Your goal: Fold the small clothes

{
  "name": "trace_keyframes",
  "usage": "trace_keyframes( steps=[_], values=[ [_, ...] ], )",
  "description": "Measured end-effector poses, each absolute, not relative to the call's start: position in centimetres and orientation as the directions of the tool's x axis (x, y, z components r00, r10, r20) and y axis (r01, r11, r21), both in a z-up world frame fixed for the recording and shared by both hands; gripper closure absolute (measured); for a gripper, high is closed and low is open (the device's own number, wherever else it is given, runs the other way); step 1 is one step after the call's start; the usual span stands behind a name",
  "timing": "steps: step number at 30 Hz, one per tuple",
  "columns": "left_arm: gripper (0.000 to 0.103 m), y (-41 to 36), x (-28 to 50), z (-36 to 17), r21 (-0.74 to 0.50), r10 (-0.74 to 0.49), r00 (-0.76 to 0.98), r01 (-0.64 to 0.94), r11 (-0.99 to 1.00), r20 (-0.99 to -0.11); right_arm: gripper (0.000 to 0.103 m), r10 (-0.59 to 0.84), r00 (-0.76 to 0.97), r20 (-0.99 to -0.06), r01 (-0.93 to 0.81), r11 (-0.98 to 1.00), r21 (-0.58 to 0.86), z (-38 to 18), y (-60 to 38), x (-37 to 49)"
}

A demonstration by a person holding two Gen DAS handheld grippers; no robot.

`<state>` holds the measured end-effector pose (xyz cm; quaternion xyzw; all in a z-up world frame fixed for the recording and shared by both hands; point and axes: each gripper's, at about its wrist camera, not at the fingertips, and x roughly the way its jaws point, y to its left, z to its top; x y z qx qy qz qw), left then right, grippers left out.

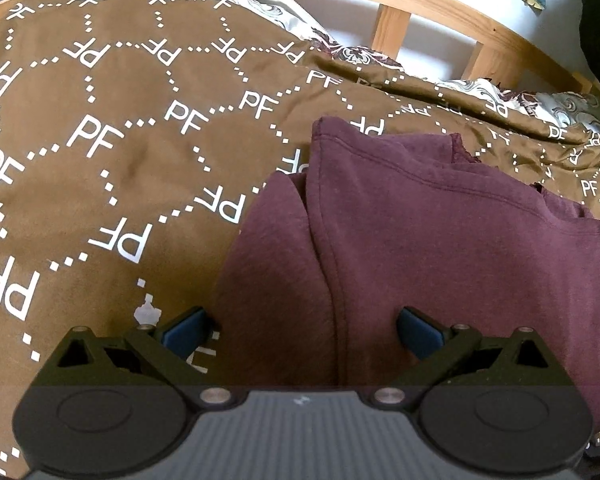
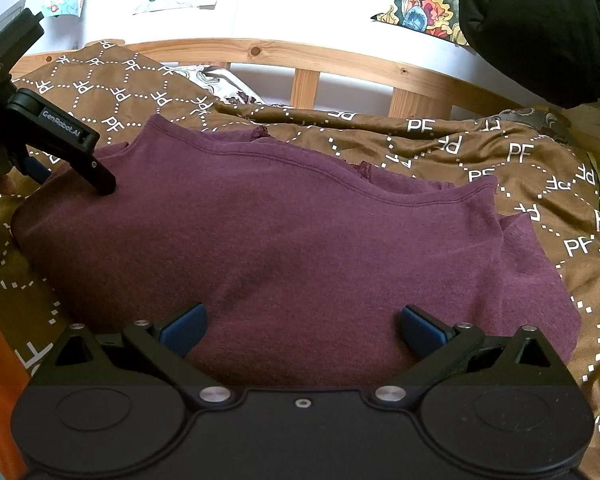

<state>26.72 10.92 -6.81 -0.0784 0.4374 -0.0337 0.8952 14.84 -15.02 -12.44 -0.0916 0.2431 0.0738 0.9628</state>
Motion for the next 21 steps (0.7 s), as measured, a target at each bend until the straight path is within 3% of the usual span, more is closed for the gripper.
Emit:
trace_keyframes(
  steps=[9, 12, 16, 21],
  values=[
    [0.025, 10.9, 25.7, -5.5, -0.183, -0.157, 0.617, 0.021, 0.983, -0.771, 0.001, 0.097, 0.871, -0.481, -0.187, 0.972, -0.142, -12.4, -15.0, 14.8],
    [0.041, 11.2, 25.5, -5.1, -0.209, -0.172, 0.618, 0.013, 0.978, -0.767, 0.001, 0.097, 0.872, -0.48, -0.188, 0.971, -0.145, -12.4, -15.0, 14.8],
    [0.073, 11.4, 25.2, -4.2, -0.249, -0.187, 0.623, -0.013, 0.968, -0.76, 0.001, 0.099, 0.871, -0.481, -0.19, 0.971, -0.145, -12.4, -15.0, 14.9],
    [0.087, 9.9, 24.6, -1.6, -0.216, -0.158, 0.656, -0.008, 0.976, -0.738, 0.001, 0.117, 0.872, -0.475, -0.206, 0.968, -0.142, -11.7, -15.5, 14.4]
  ],
)
